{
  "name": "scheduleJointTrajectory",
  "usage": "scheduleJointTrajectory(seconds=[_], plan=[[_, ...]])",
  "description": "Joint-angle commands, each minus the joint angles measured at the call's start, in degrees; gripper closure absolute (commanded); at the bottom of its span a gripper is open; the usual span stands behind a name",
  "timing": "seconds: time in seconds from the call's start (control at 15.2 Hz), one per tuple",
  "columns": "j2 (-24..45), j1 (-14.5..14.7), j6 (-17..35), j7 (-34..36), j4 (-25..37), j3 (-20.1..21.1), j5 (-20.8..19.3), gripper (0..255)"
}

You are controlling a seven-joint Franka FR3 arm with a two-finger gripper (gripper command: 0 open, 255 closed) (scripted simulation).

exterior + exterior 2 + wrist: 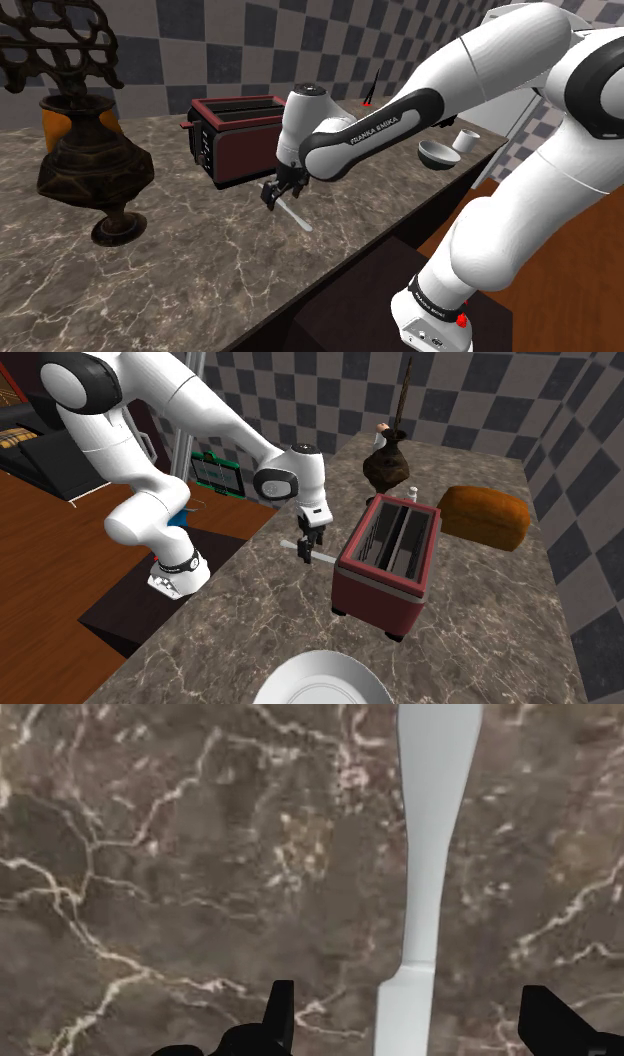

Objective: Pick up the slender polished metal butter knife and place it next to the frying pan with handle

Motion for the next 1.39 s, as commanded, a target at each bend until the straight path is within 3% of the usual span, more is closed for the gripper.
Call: scheduleJointTrajectory(seconds=[0.0,0.33,0.4,0.92,1.32], plan=[[0.3,-0.1,0.4,0.0,-0.1,0.0,-0.1,0],[0.3,-0.1,0.4,0.0,-0.1,0.0,-0.1,0],[0.3,-0.1,0.4,0.0,-0.1,0.0,-0.1,255],[0.9,-0.5,2.2,-0.5,-1.3,-0.5,-0.5,255],[-2.6,0.1,-3.9,-1.1,1.4,-0.2,1.1,255]])
